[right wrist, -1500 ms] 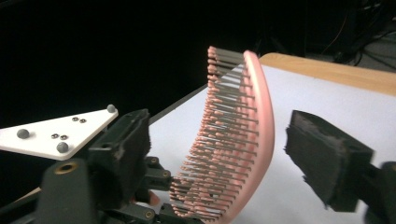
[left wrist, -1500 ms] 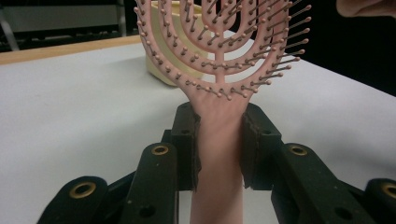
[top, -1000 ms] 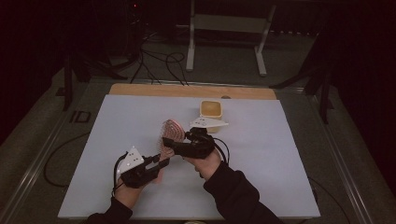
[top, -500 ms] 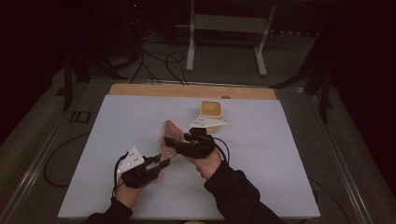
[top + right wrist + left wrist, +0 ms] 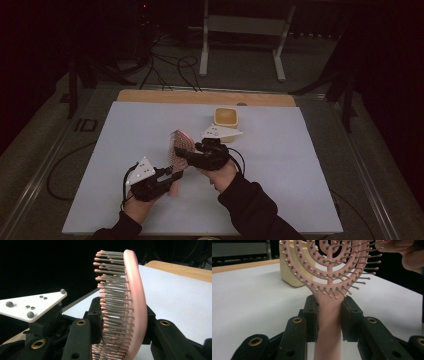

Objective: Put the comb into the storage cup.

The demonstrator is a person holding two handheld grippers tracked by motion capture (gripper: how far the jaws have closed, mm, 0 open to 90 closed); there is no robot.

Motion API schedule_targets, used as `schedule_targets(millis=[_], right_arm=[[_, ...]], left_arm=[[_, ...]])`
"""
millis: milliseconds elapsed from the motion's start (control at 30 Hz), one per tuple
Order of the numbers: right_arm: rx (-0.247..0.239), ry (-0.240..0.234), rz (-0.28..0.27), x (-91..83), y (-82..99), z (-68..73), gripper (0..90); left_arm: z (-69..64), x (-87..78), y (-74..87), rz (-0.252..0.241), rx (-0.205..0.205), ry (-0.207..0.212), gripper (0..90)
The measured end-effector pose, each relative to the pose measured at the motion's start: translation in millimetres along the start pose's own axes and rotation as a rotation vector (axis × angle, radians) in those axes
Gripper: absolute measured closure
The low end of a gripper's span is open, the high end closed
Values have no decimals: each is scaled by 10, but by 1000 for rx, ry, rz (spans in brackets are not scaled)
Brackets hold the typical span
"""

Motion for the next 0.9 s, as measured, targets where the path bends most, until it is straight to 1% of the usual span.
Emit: schedule_targets(millis=[33,67,100,133,167,233,300,333,367,400,433,500,533,633,733,767,800,867,900], right_arm=[[-14,4,4,-5,-8,8,648],[-16,5,3,-7,-10,8,648],[-17,1,0,-13,-19,9,648],[-20,2,-2,-17,-25,6,649],[-23,5,-5,-21,-32,6,649],[-36,10,-8,-35,-45,2,649],[-38,13,-17,-51,-65,-9,649],[-37,13,-23,-59,-78,-14,649],[-38,13,-28,-67,-90,-20,648],[-43,19,-28,-78,-103,-27,648],[-43,21,-32,-84,-114,-32,649],[-44,24,-40,-105,-142,-50,649],[-45,26,-44,-114,-156,-60,649],[-48,34,-59,-148,-200,-86,649],[-52,40,-65,-176,-228,-97,649],[-56,41,-70,-185,-239,-104,649],[-56,41,-70,-191,-244,-108,649],[-57,41,-70,-200,-250,-113,649],[-63,44,-73,-217,-261,-127,649]], left_arm=[[-5,9,0,18,4,15,692],[-5,9,0,18,4,15,674],[-21,34,20,37,1,29,649],[-24,45,33,50,1,25,632],[-26,51,40,51,3,25,616],[-23,67,56,68,-10,36,580],[-12,67,66,75,-20,40,547],[-5,72,71,86,-31,44,519],[-5,72,71,86,-31,44,483],[6,76,80,102,-40,39,453],[8,76,84,105,-39,30,451],[13,77,87,112,-36,20,405],[15,77,88,116,-33,15,402],[27,72,93,139,-33,3,340],[32,64,92,143,-29,-10,280],[36,64,91,165,-15,-39,239],[38,57,87,166,-4,-51,225],[40,53,83,172,-5,-50,211],[52,41,80,176,-10,-54,170]])
Point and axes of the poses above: each handheld gripper's, and its own axes: x roughly forward along the jaws, y roughly out of its underside, z roughly to its left, the point moved 5 cm from there along x, roughly forward along the jaws, and after that the axes turned 5 degrees about y, right-handed, at the moved point
